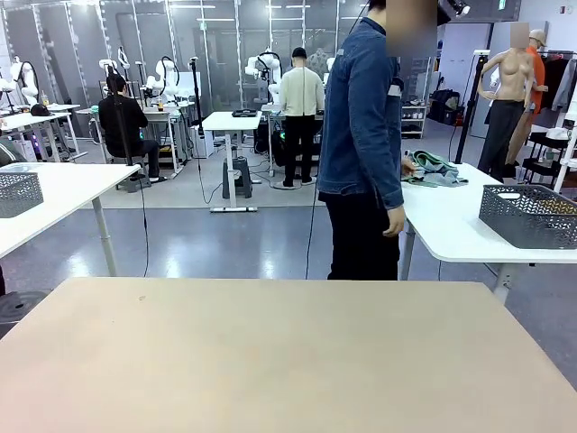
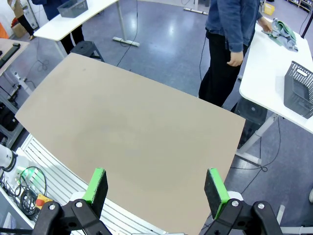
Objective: Fold the towels and place them in the basket.
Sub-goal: When a person lays out a Towel with hook on the table, fold it in half twice.
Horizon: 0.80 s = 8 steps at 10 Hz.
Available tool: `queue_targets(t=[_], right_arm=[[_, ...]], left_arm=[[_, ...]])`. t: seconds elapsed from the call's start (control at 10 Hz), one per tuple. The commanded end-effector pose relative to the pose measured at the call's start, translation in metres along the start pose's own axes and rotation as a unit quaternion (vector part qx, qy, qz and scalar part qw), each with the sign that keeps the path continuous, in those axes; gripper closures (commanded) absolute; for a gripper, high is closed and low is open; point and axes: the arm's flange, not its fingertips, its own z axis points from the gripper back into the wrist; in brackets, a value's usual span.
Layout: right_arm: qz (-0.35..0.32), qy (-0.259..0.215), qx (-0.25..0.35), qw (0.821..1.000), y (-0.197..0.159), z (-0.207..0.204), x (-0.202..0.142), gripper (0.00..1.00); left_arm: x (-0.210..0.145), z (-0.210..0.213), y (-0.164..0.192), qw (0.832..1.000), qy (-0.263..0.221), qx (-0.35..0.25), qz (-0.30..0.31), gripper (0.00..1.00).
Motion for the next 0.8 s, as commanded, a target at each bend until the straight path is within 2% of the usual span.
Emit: queue_targets(t=[0.0, 0.7], right_arm=[[0.002, -0.001, 0.003, 1.0, 0.0006, 0.0005, -0.0001, 0.0], [0.002, -0.001, 0.003, 1.0, 0.0006, 0.0005, -0.0001, 0.0]], left_arm=[[0.0005, -0.0008, -0.0016, 1.0, 0.003, -0.005, -0.007, 0.0], [0.0005, -0.0008, -0.0016, 1.0, 0.003, -0.005, -0.007, 0.0]])
